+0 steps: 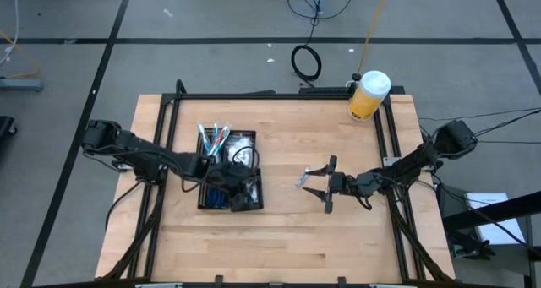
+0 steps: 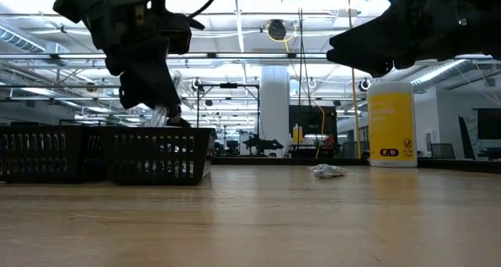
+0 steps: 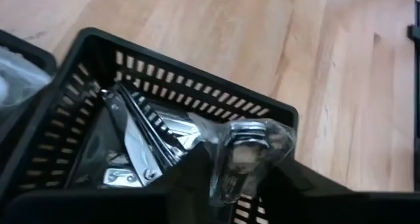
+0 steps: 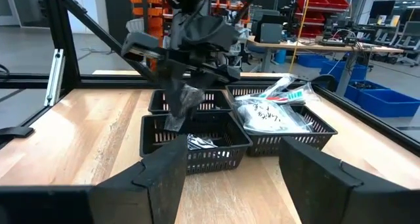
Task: Pick & Place Travel size toiletries
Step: Put the nail cutter into the bottom right black bin
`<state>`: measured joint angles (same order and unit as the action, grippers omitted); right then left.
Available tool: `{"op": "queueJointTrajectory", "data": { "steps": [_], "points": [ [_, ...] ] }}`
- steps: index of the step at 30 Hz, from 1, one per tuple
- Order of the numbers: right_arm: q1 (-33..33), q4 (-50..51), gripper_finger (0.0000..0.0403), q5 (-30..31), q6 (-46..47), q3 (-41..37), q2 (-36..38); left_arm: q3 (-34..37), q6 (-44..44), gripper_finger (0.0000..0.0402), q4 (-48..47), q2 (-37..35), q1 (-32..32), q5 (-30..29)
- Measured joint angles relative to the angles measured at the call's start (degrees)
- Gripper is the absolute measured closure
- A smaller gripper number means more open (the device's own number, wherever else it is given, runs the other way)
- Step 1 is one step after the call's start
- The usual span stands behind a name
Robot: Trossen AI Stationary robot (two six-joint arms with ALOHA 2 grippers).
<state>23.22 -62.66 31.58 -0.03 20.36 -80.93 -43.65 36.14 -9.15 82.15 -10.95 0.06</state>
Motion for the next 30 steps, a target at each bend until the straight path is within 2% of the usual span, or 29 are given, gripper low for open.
{"op": "queueJointTrajectory", "data": {
  "steps": [6, 12, 19, 25, 30],
  "points": [
    [0.0, 0.0, 0.0178, -0.1, 0.0, 0.0, 0.0, 0.0, -0.2, 0.0232, 0.0, 0.0, -0.5, -0.1],
    [0.0, 1.9, 0.0175, -0.1, 0.0, 0.0, 0.0, 0.0, -2.5, 0.0193, 0.0, 0.0, -0.4, -3.0],
    [-0.9, 12.6, 0.0182, -0.1, 1.1, 0.0, 0.0, -1.4, -3.3, 0.0184, 3.4, -0.5, 1.8, -3.1],
    [-5.2, 17.5, 0.0192, -0.6, 8.6, 0.0, -3.3, -2.1, -9.3, 0.019, 17.8, -0.5, 3.7, -3.1],
    [-10.6, 20.1, 0.0193, -9.2, 15.9, 0.0, -7.6, -2.1, -12.3, 0.0188, 24.9, -0.5, 3.7, -3.1]
  ]
}}
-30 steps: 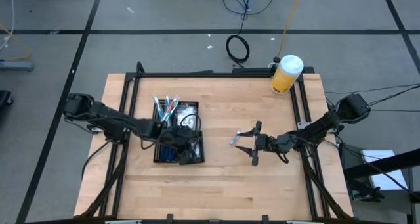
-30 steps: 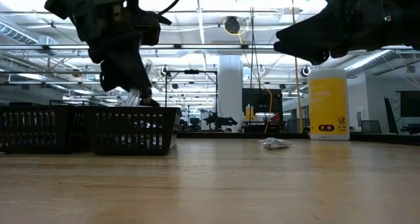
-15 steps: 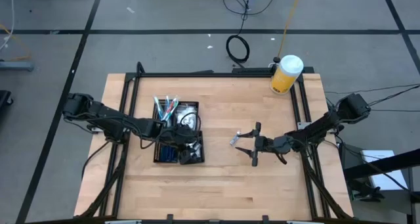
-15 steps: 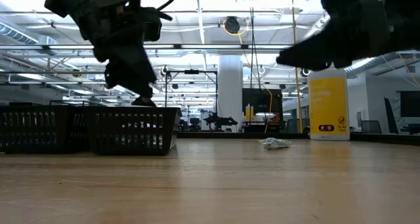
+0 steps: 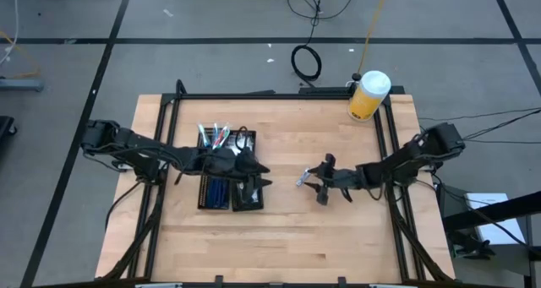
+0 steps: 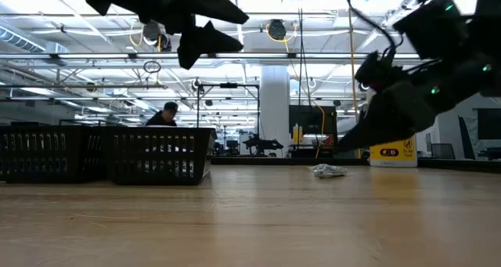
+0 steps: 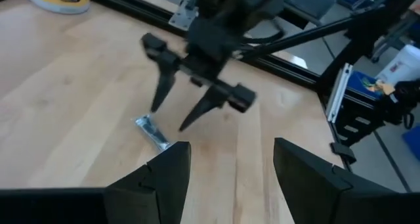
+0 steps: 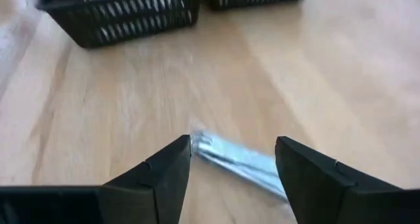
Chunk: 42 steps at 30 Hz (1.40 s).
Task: Pick & Place Travel size toiletries
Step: Put the nail cutter into the bottom right black bin
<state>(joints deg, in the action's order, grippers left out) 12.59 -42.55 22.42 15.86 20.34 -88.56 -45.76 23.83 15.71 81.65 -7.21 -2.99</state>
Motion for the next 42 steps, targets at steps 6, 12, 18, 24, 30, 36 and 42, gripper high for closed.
{"op": "queueJointTrajectory", "data": {
  "steps": [6, 12, 18, 24, 30, 36, 42],
  "points": [
    [-2.9, -0.6, 0.0193, -1.7, -4.0, 0.0, -3.0, 0.0, -1.1, 0.0188, -0.6, 0.0, -0.1, 0.1],
    [-3.6, -1.0, 0.0193, -6.1, -6.7, 0.0, -5.9, 0.0, -1.1, 0.0188, -0.9, 0.0, -0.1, 0.1],
    [-3.4, -2.2, 0.0193, -18.5, 1.1, 0.2, -7.5, 0.0, -1.1, 0.0188, -0.9, 0.0, -0.1, 0.1],
    [-1.9, -5.1, 0.0193, -33.0, 5.1, -0.1, -5.4, 0.0, -1.1, 0.0188, -0.9, 0.0, -0.1, 0.1],
    [1.9, -6.2, 0.0193, -30.3, -0.3, 0.0, -2.8, 0.0, -1.1, 0.0187, -1.0, 0.0, -0.1, 0.1],
    [8.1, 8.8, 0.0208, -23.8, -0.6, 7.0, -2.8, 0.0, -1.1, 0.0187, -1.1, 0.0, -0.1, 0.1],
    [12.9, 39.3, 0.0222, -16.8, -0.7, 20.7, -2.8, 0.0, -1.0, 0.0188, -1.0, 0.0, -0.1, 0.1]
  ]
}}
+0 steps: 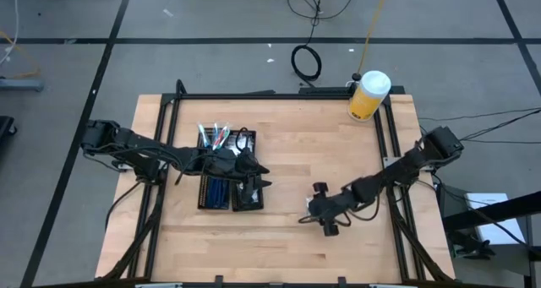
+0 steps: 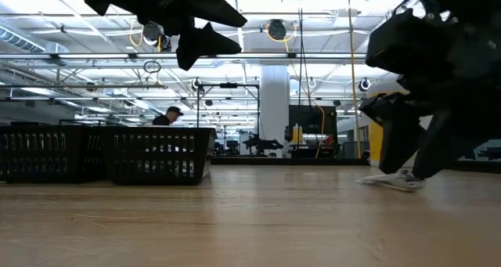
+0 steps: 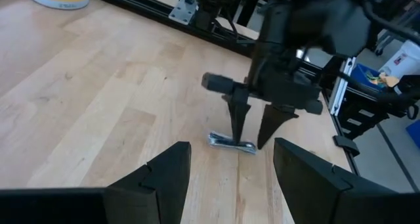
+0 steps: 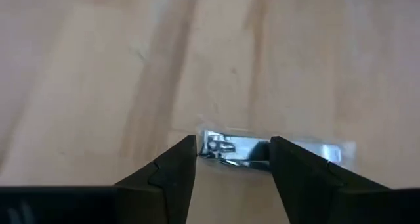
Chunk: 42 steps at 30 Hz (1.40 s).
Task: Pick & Place Travel size toiletries
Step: Put the nail cutter into the bottom right black bin
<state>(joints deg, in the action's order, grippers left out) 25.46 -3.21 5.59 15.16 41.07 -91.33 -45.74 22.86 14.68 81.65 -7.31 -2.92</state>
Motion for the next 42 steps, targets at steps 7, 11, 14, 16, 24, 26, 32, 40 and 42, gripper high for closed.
{"op": "queueJointTrajectory", "data": {
  "steps": [7, 11, 14, 16, 24, 26, 32, 40, 42],
  "points": [
    [2.1, 11.9, 0.0246, 4.4, 5.5, 5.7, 0.0, 0.0, 0.1, 0.0188, 0.0, 0.0, 0.0, 0.0],
    [1.7, 20.6, 0.0261, 6.6, 10.2, 5.9, 0.0, 0.0, 0.0, 0.0188, -0.1, 0.0, 0.0, 0.0],
    [1.5, 24.0, 0.027, 5.7, 14.2, 5.9, 0.0, 0.0, -0.1, 0.0188, -0.2, 0.0, 0.0, 0.0],
    [1.5, 23.1, 0.0276, 3.3, 15.2, 5.9, 0.0, 0.0, -0.1, 0.0188, -0.2, 0.0, 0.0, 0.0],
    [1.7, 14.8, 0.0309, 0.0, 15.6, 5.9, -1.1, 0.0, 0.1, 0.0188, -0.2, 0.0, 0.0, 0.0],
    [1.6, 14.5, 0.0317, -1.5, 15.6, 5.9, -2.2, 0.0, 0.1, 0.0188, -0.2, 0.0, 0.0, 0.0],
    [0.0, 8.2, 0.0337, -6.1, 14.4, 6.1, -5.6, 0.0, 0.1, 0.0188, -0.3, 0.0, 0.0, 0.0],
    [-1.3, -2.5, 0.0351, -1.6, 2.7, 5.8, -6.3, 0.0, 0.1, 0.0188, -0.4, 0.0, 0.0, 0.0],
    [-2.0, -2.3, 0.0353, 4.0, 0.7, 5.8, -6.3, 0.0, 0.1, 0.0188, -0.4, 0.0, 0.0, 0.0]
  ]
}}
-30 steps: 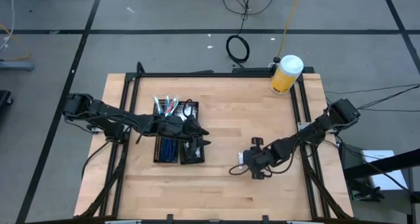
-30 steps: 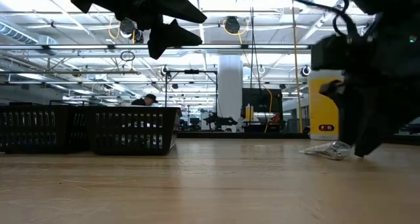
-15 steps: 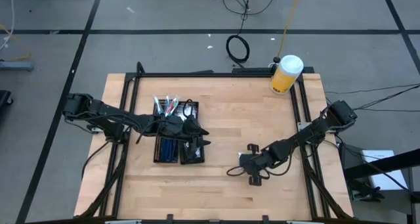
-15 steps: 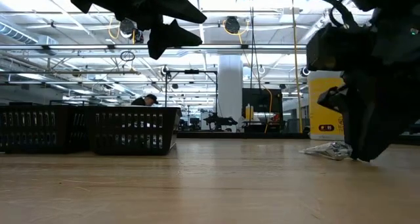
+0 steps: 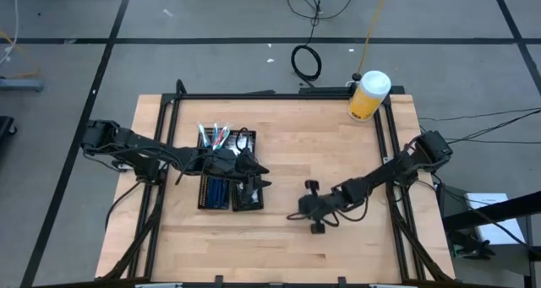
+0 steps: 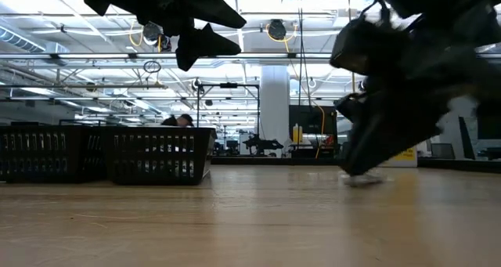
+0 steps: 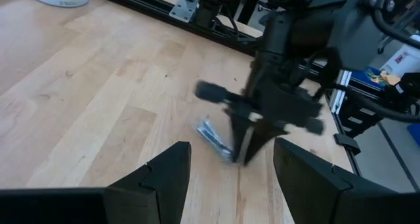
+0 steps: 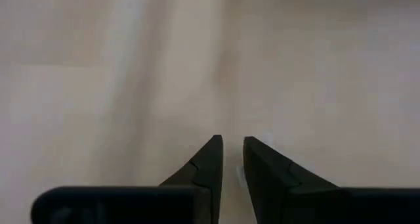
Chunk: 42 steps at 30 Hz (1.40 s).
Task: Pick & Place Travel size toiletries
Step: Put the nail cutter into the bottom right black bin
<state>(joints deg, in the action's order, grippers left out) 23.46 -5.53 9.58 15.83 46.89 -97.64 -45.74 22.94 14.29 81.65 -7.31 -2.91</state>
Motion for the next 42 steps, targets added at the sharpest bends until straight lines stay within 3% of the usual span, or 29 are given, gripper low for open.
{"op": "queueJointTrajectory", "data": {
  "steps": [6, 14, 19, 26, 32, 42],
  "points": [
    [-2.4, -0.1, 0.0353, 12.2, -2.1, 0.0, 0.0, 0.0, 0.0, 0.0188, 0.0, 0.0, 0.0, 0.0],
    [-2.8, -0.3, 0.0353, 14.9, -7.6, 0.0, 0.7, 0.0, -0.1, 0.0188, -0.7, 0.0, 0.0, 0.0],
    [-2.9, 0.3, 0.0345, 19.9, -7.6, 0.0, 0.7, 0.0, -0.1, 0.0188, -0.8, 0.0, 0.0, 0.0],
    [-2.5, 1.8, 0.0264, 19.9, -7.6, 0.0, 0.6, 0.0, 0.0, 0.0188, -0.8, 0.0, 0.0, 0.0],
    [-2.4, 10.2, 0.0196, 16.6, -5.4, 0.0, 2.4, 0.0, 0.0, 0.0188, -0.8, 0.0, 0.0, 0.0],
    [-2.0, 14.0, 0.0199, 8.0, -1.9, -1.1, 6.8, 0.0, 0.0, 0.0188, -0.9, 0.0, 0.0, 0.0]
  ]
}}
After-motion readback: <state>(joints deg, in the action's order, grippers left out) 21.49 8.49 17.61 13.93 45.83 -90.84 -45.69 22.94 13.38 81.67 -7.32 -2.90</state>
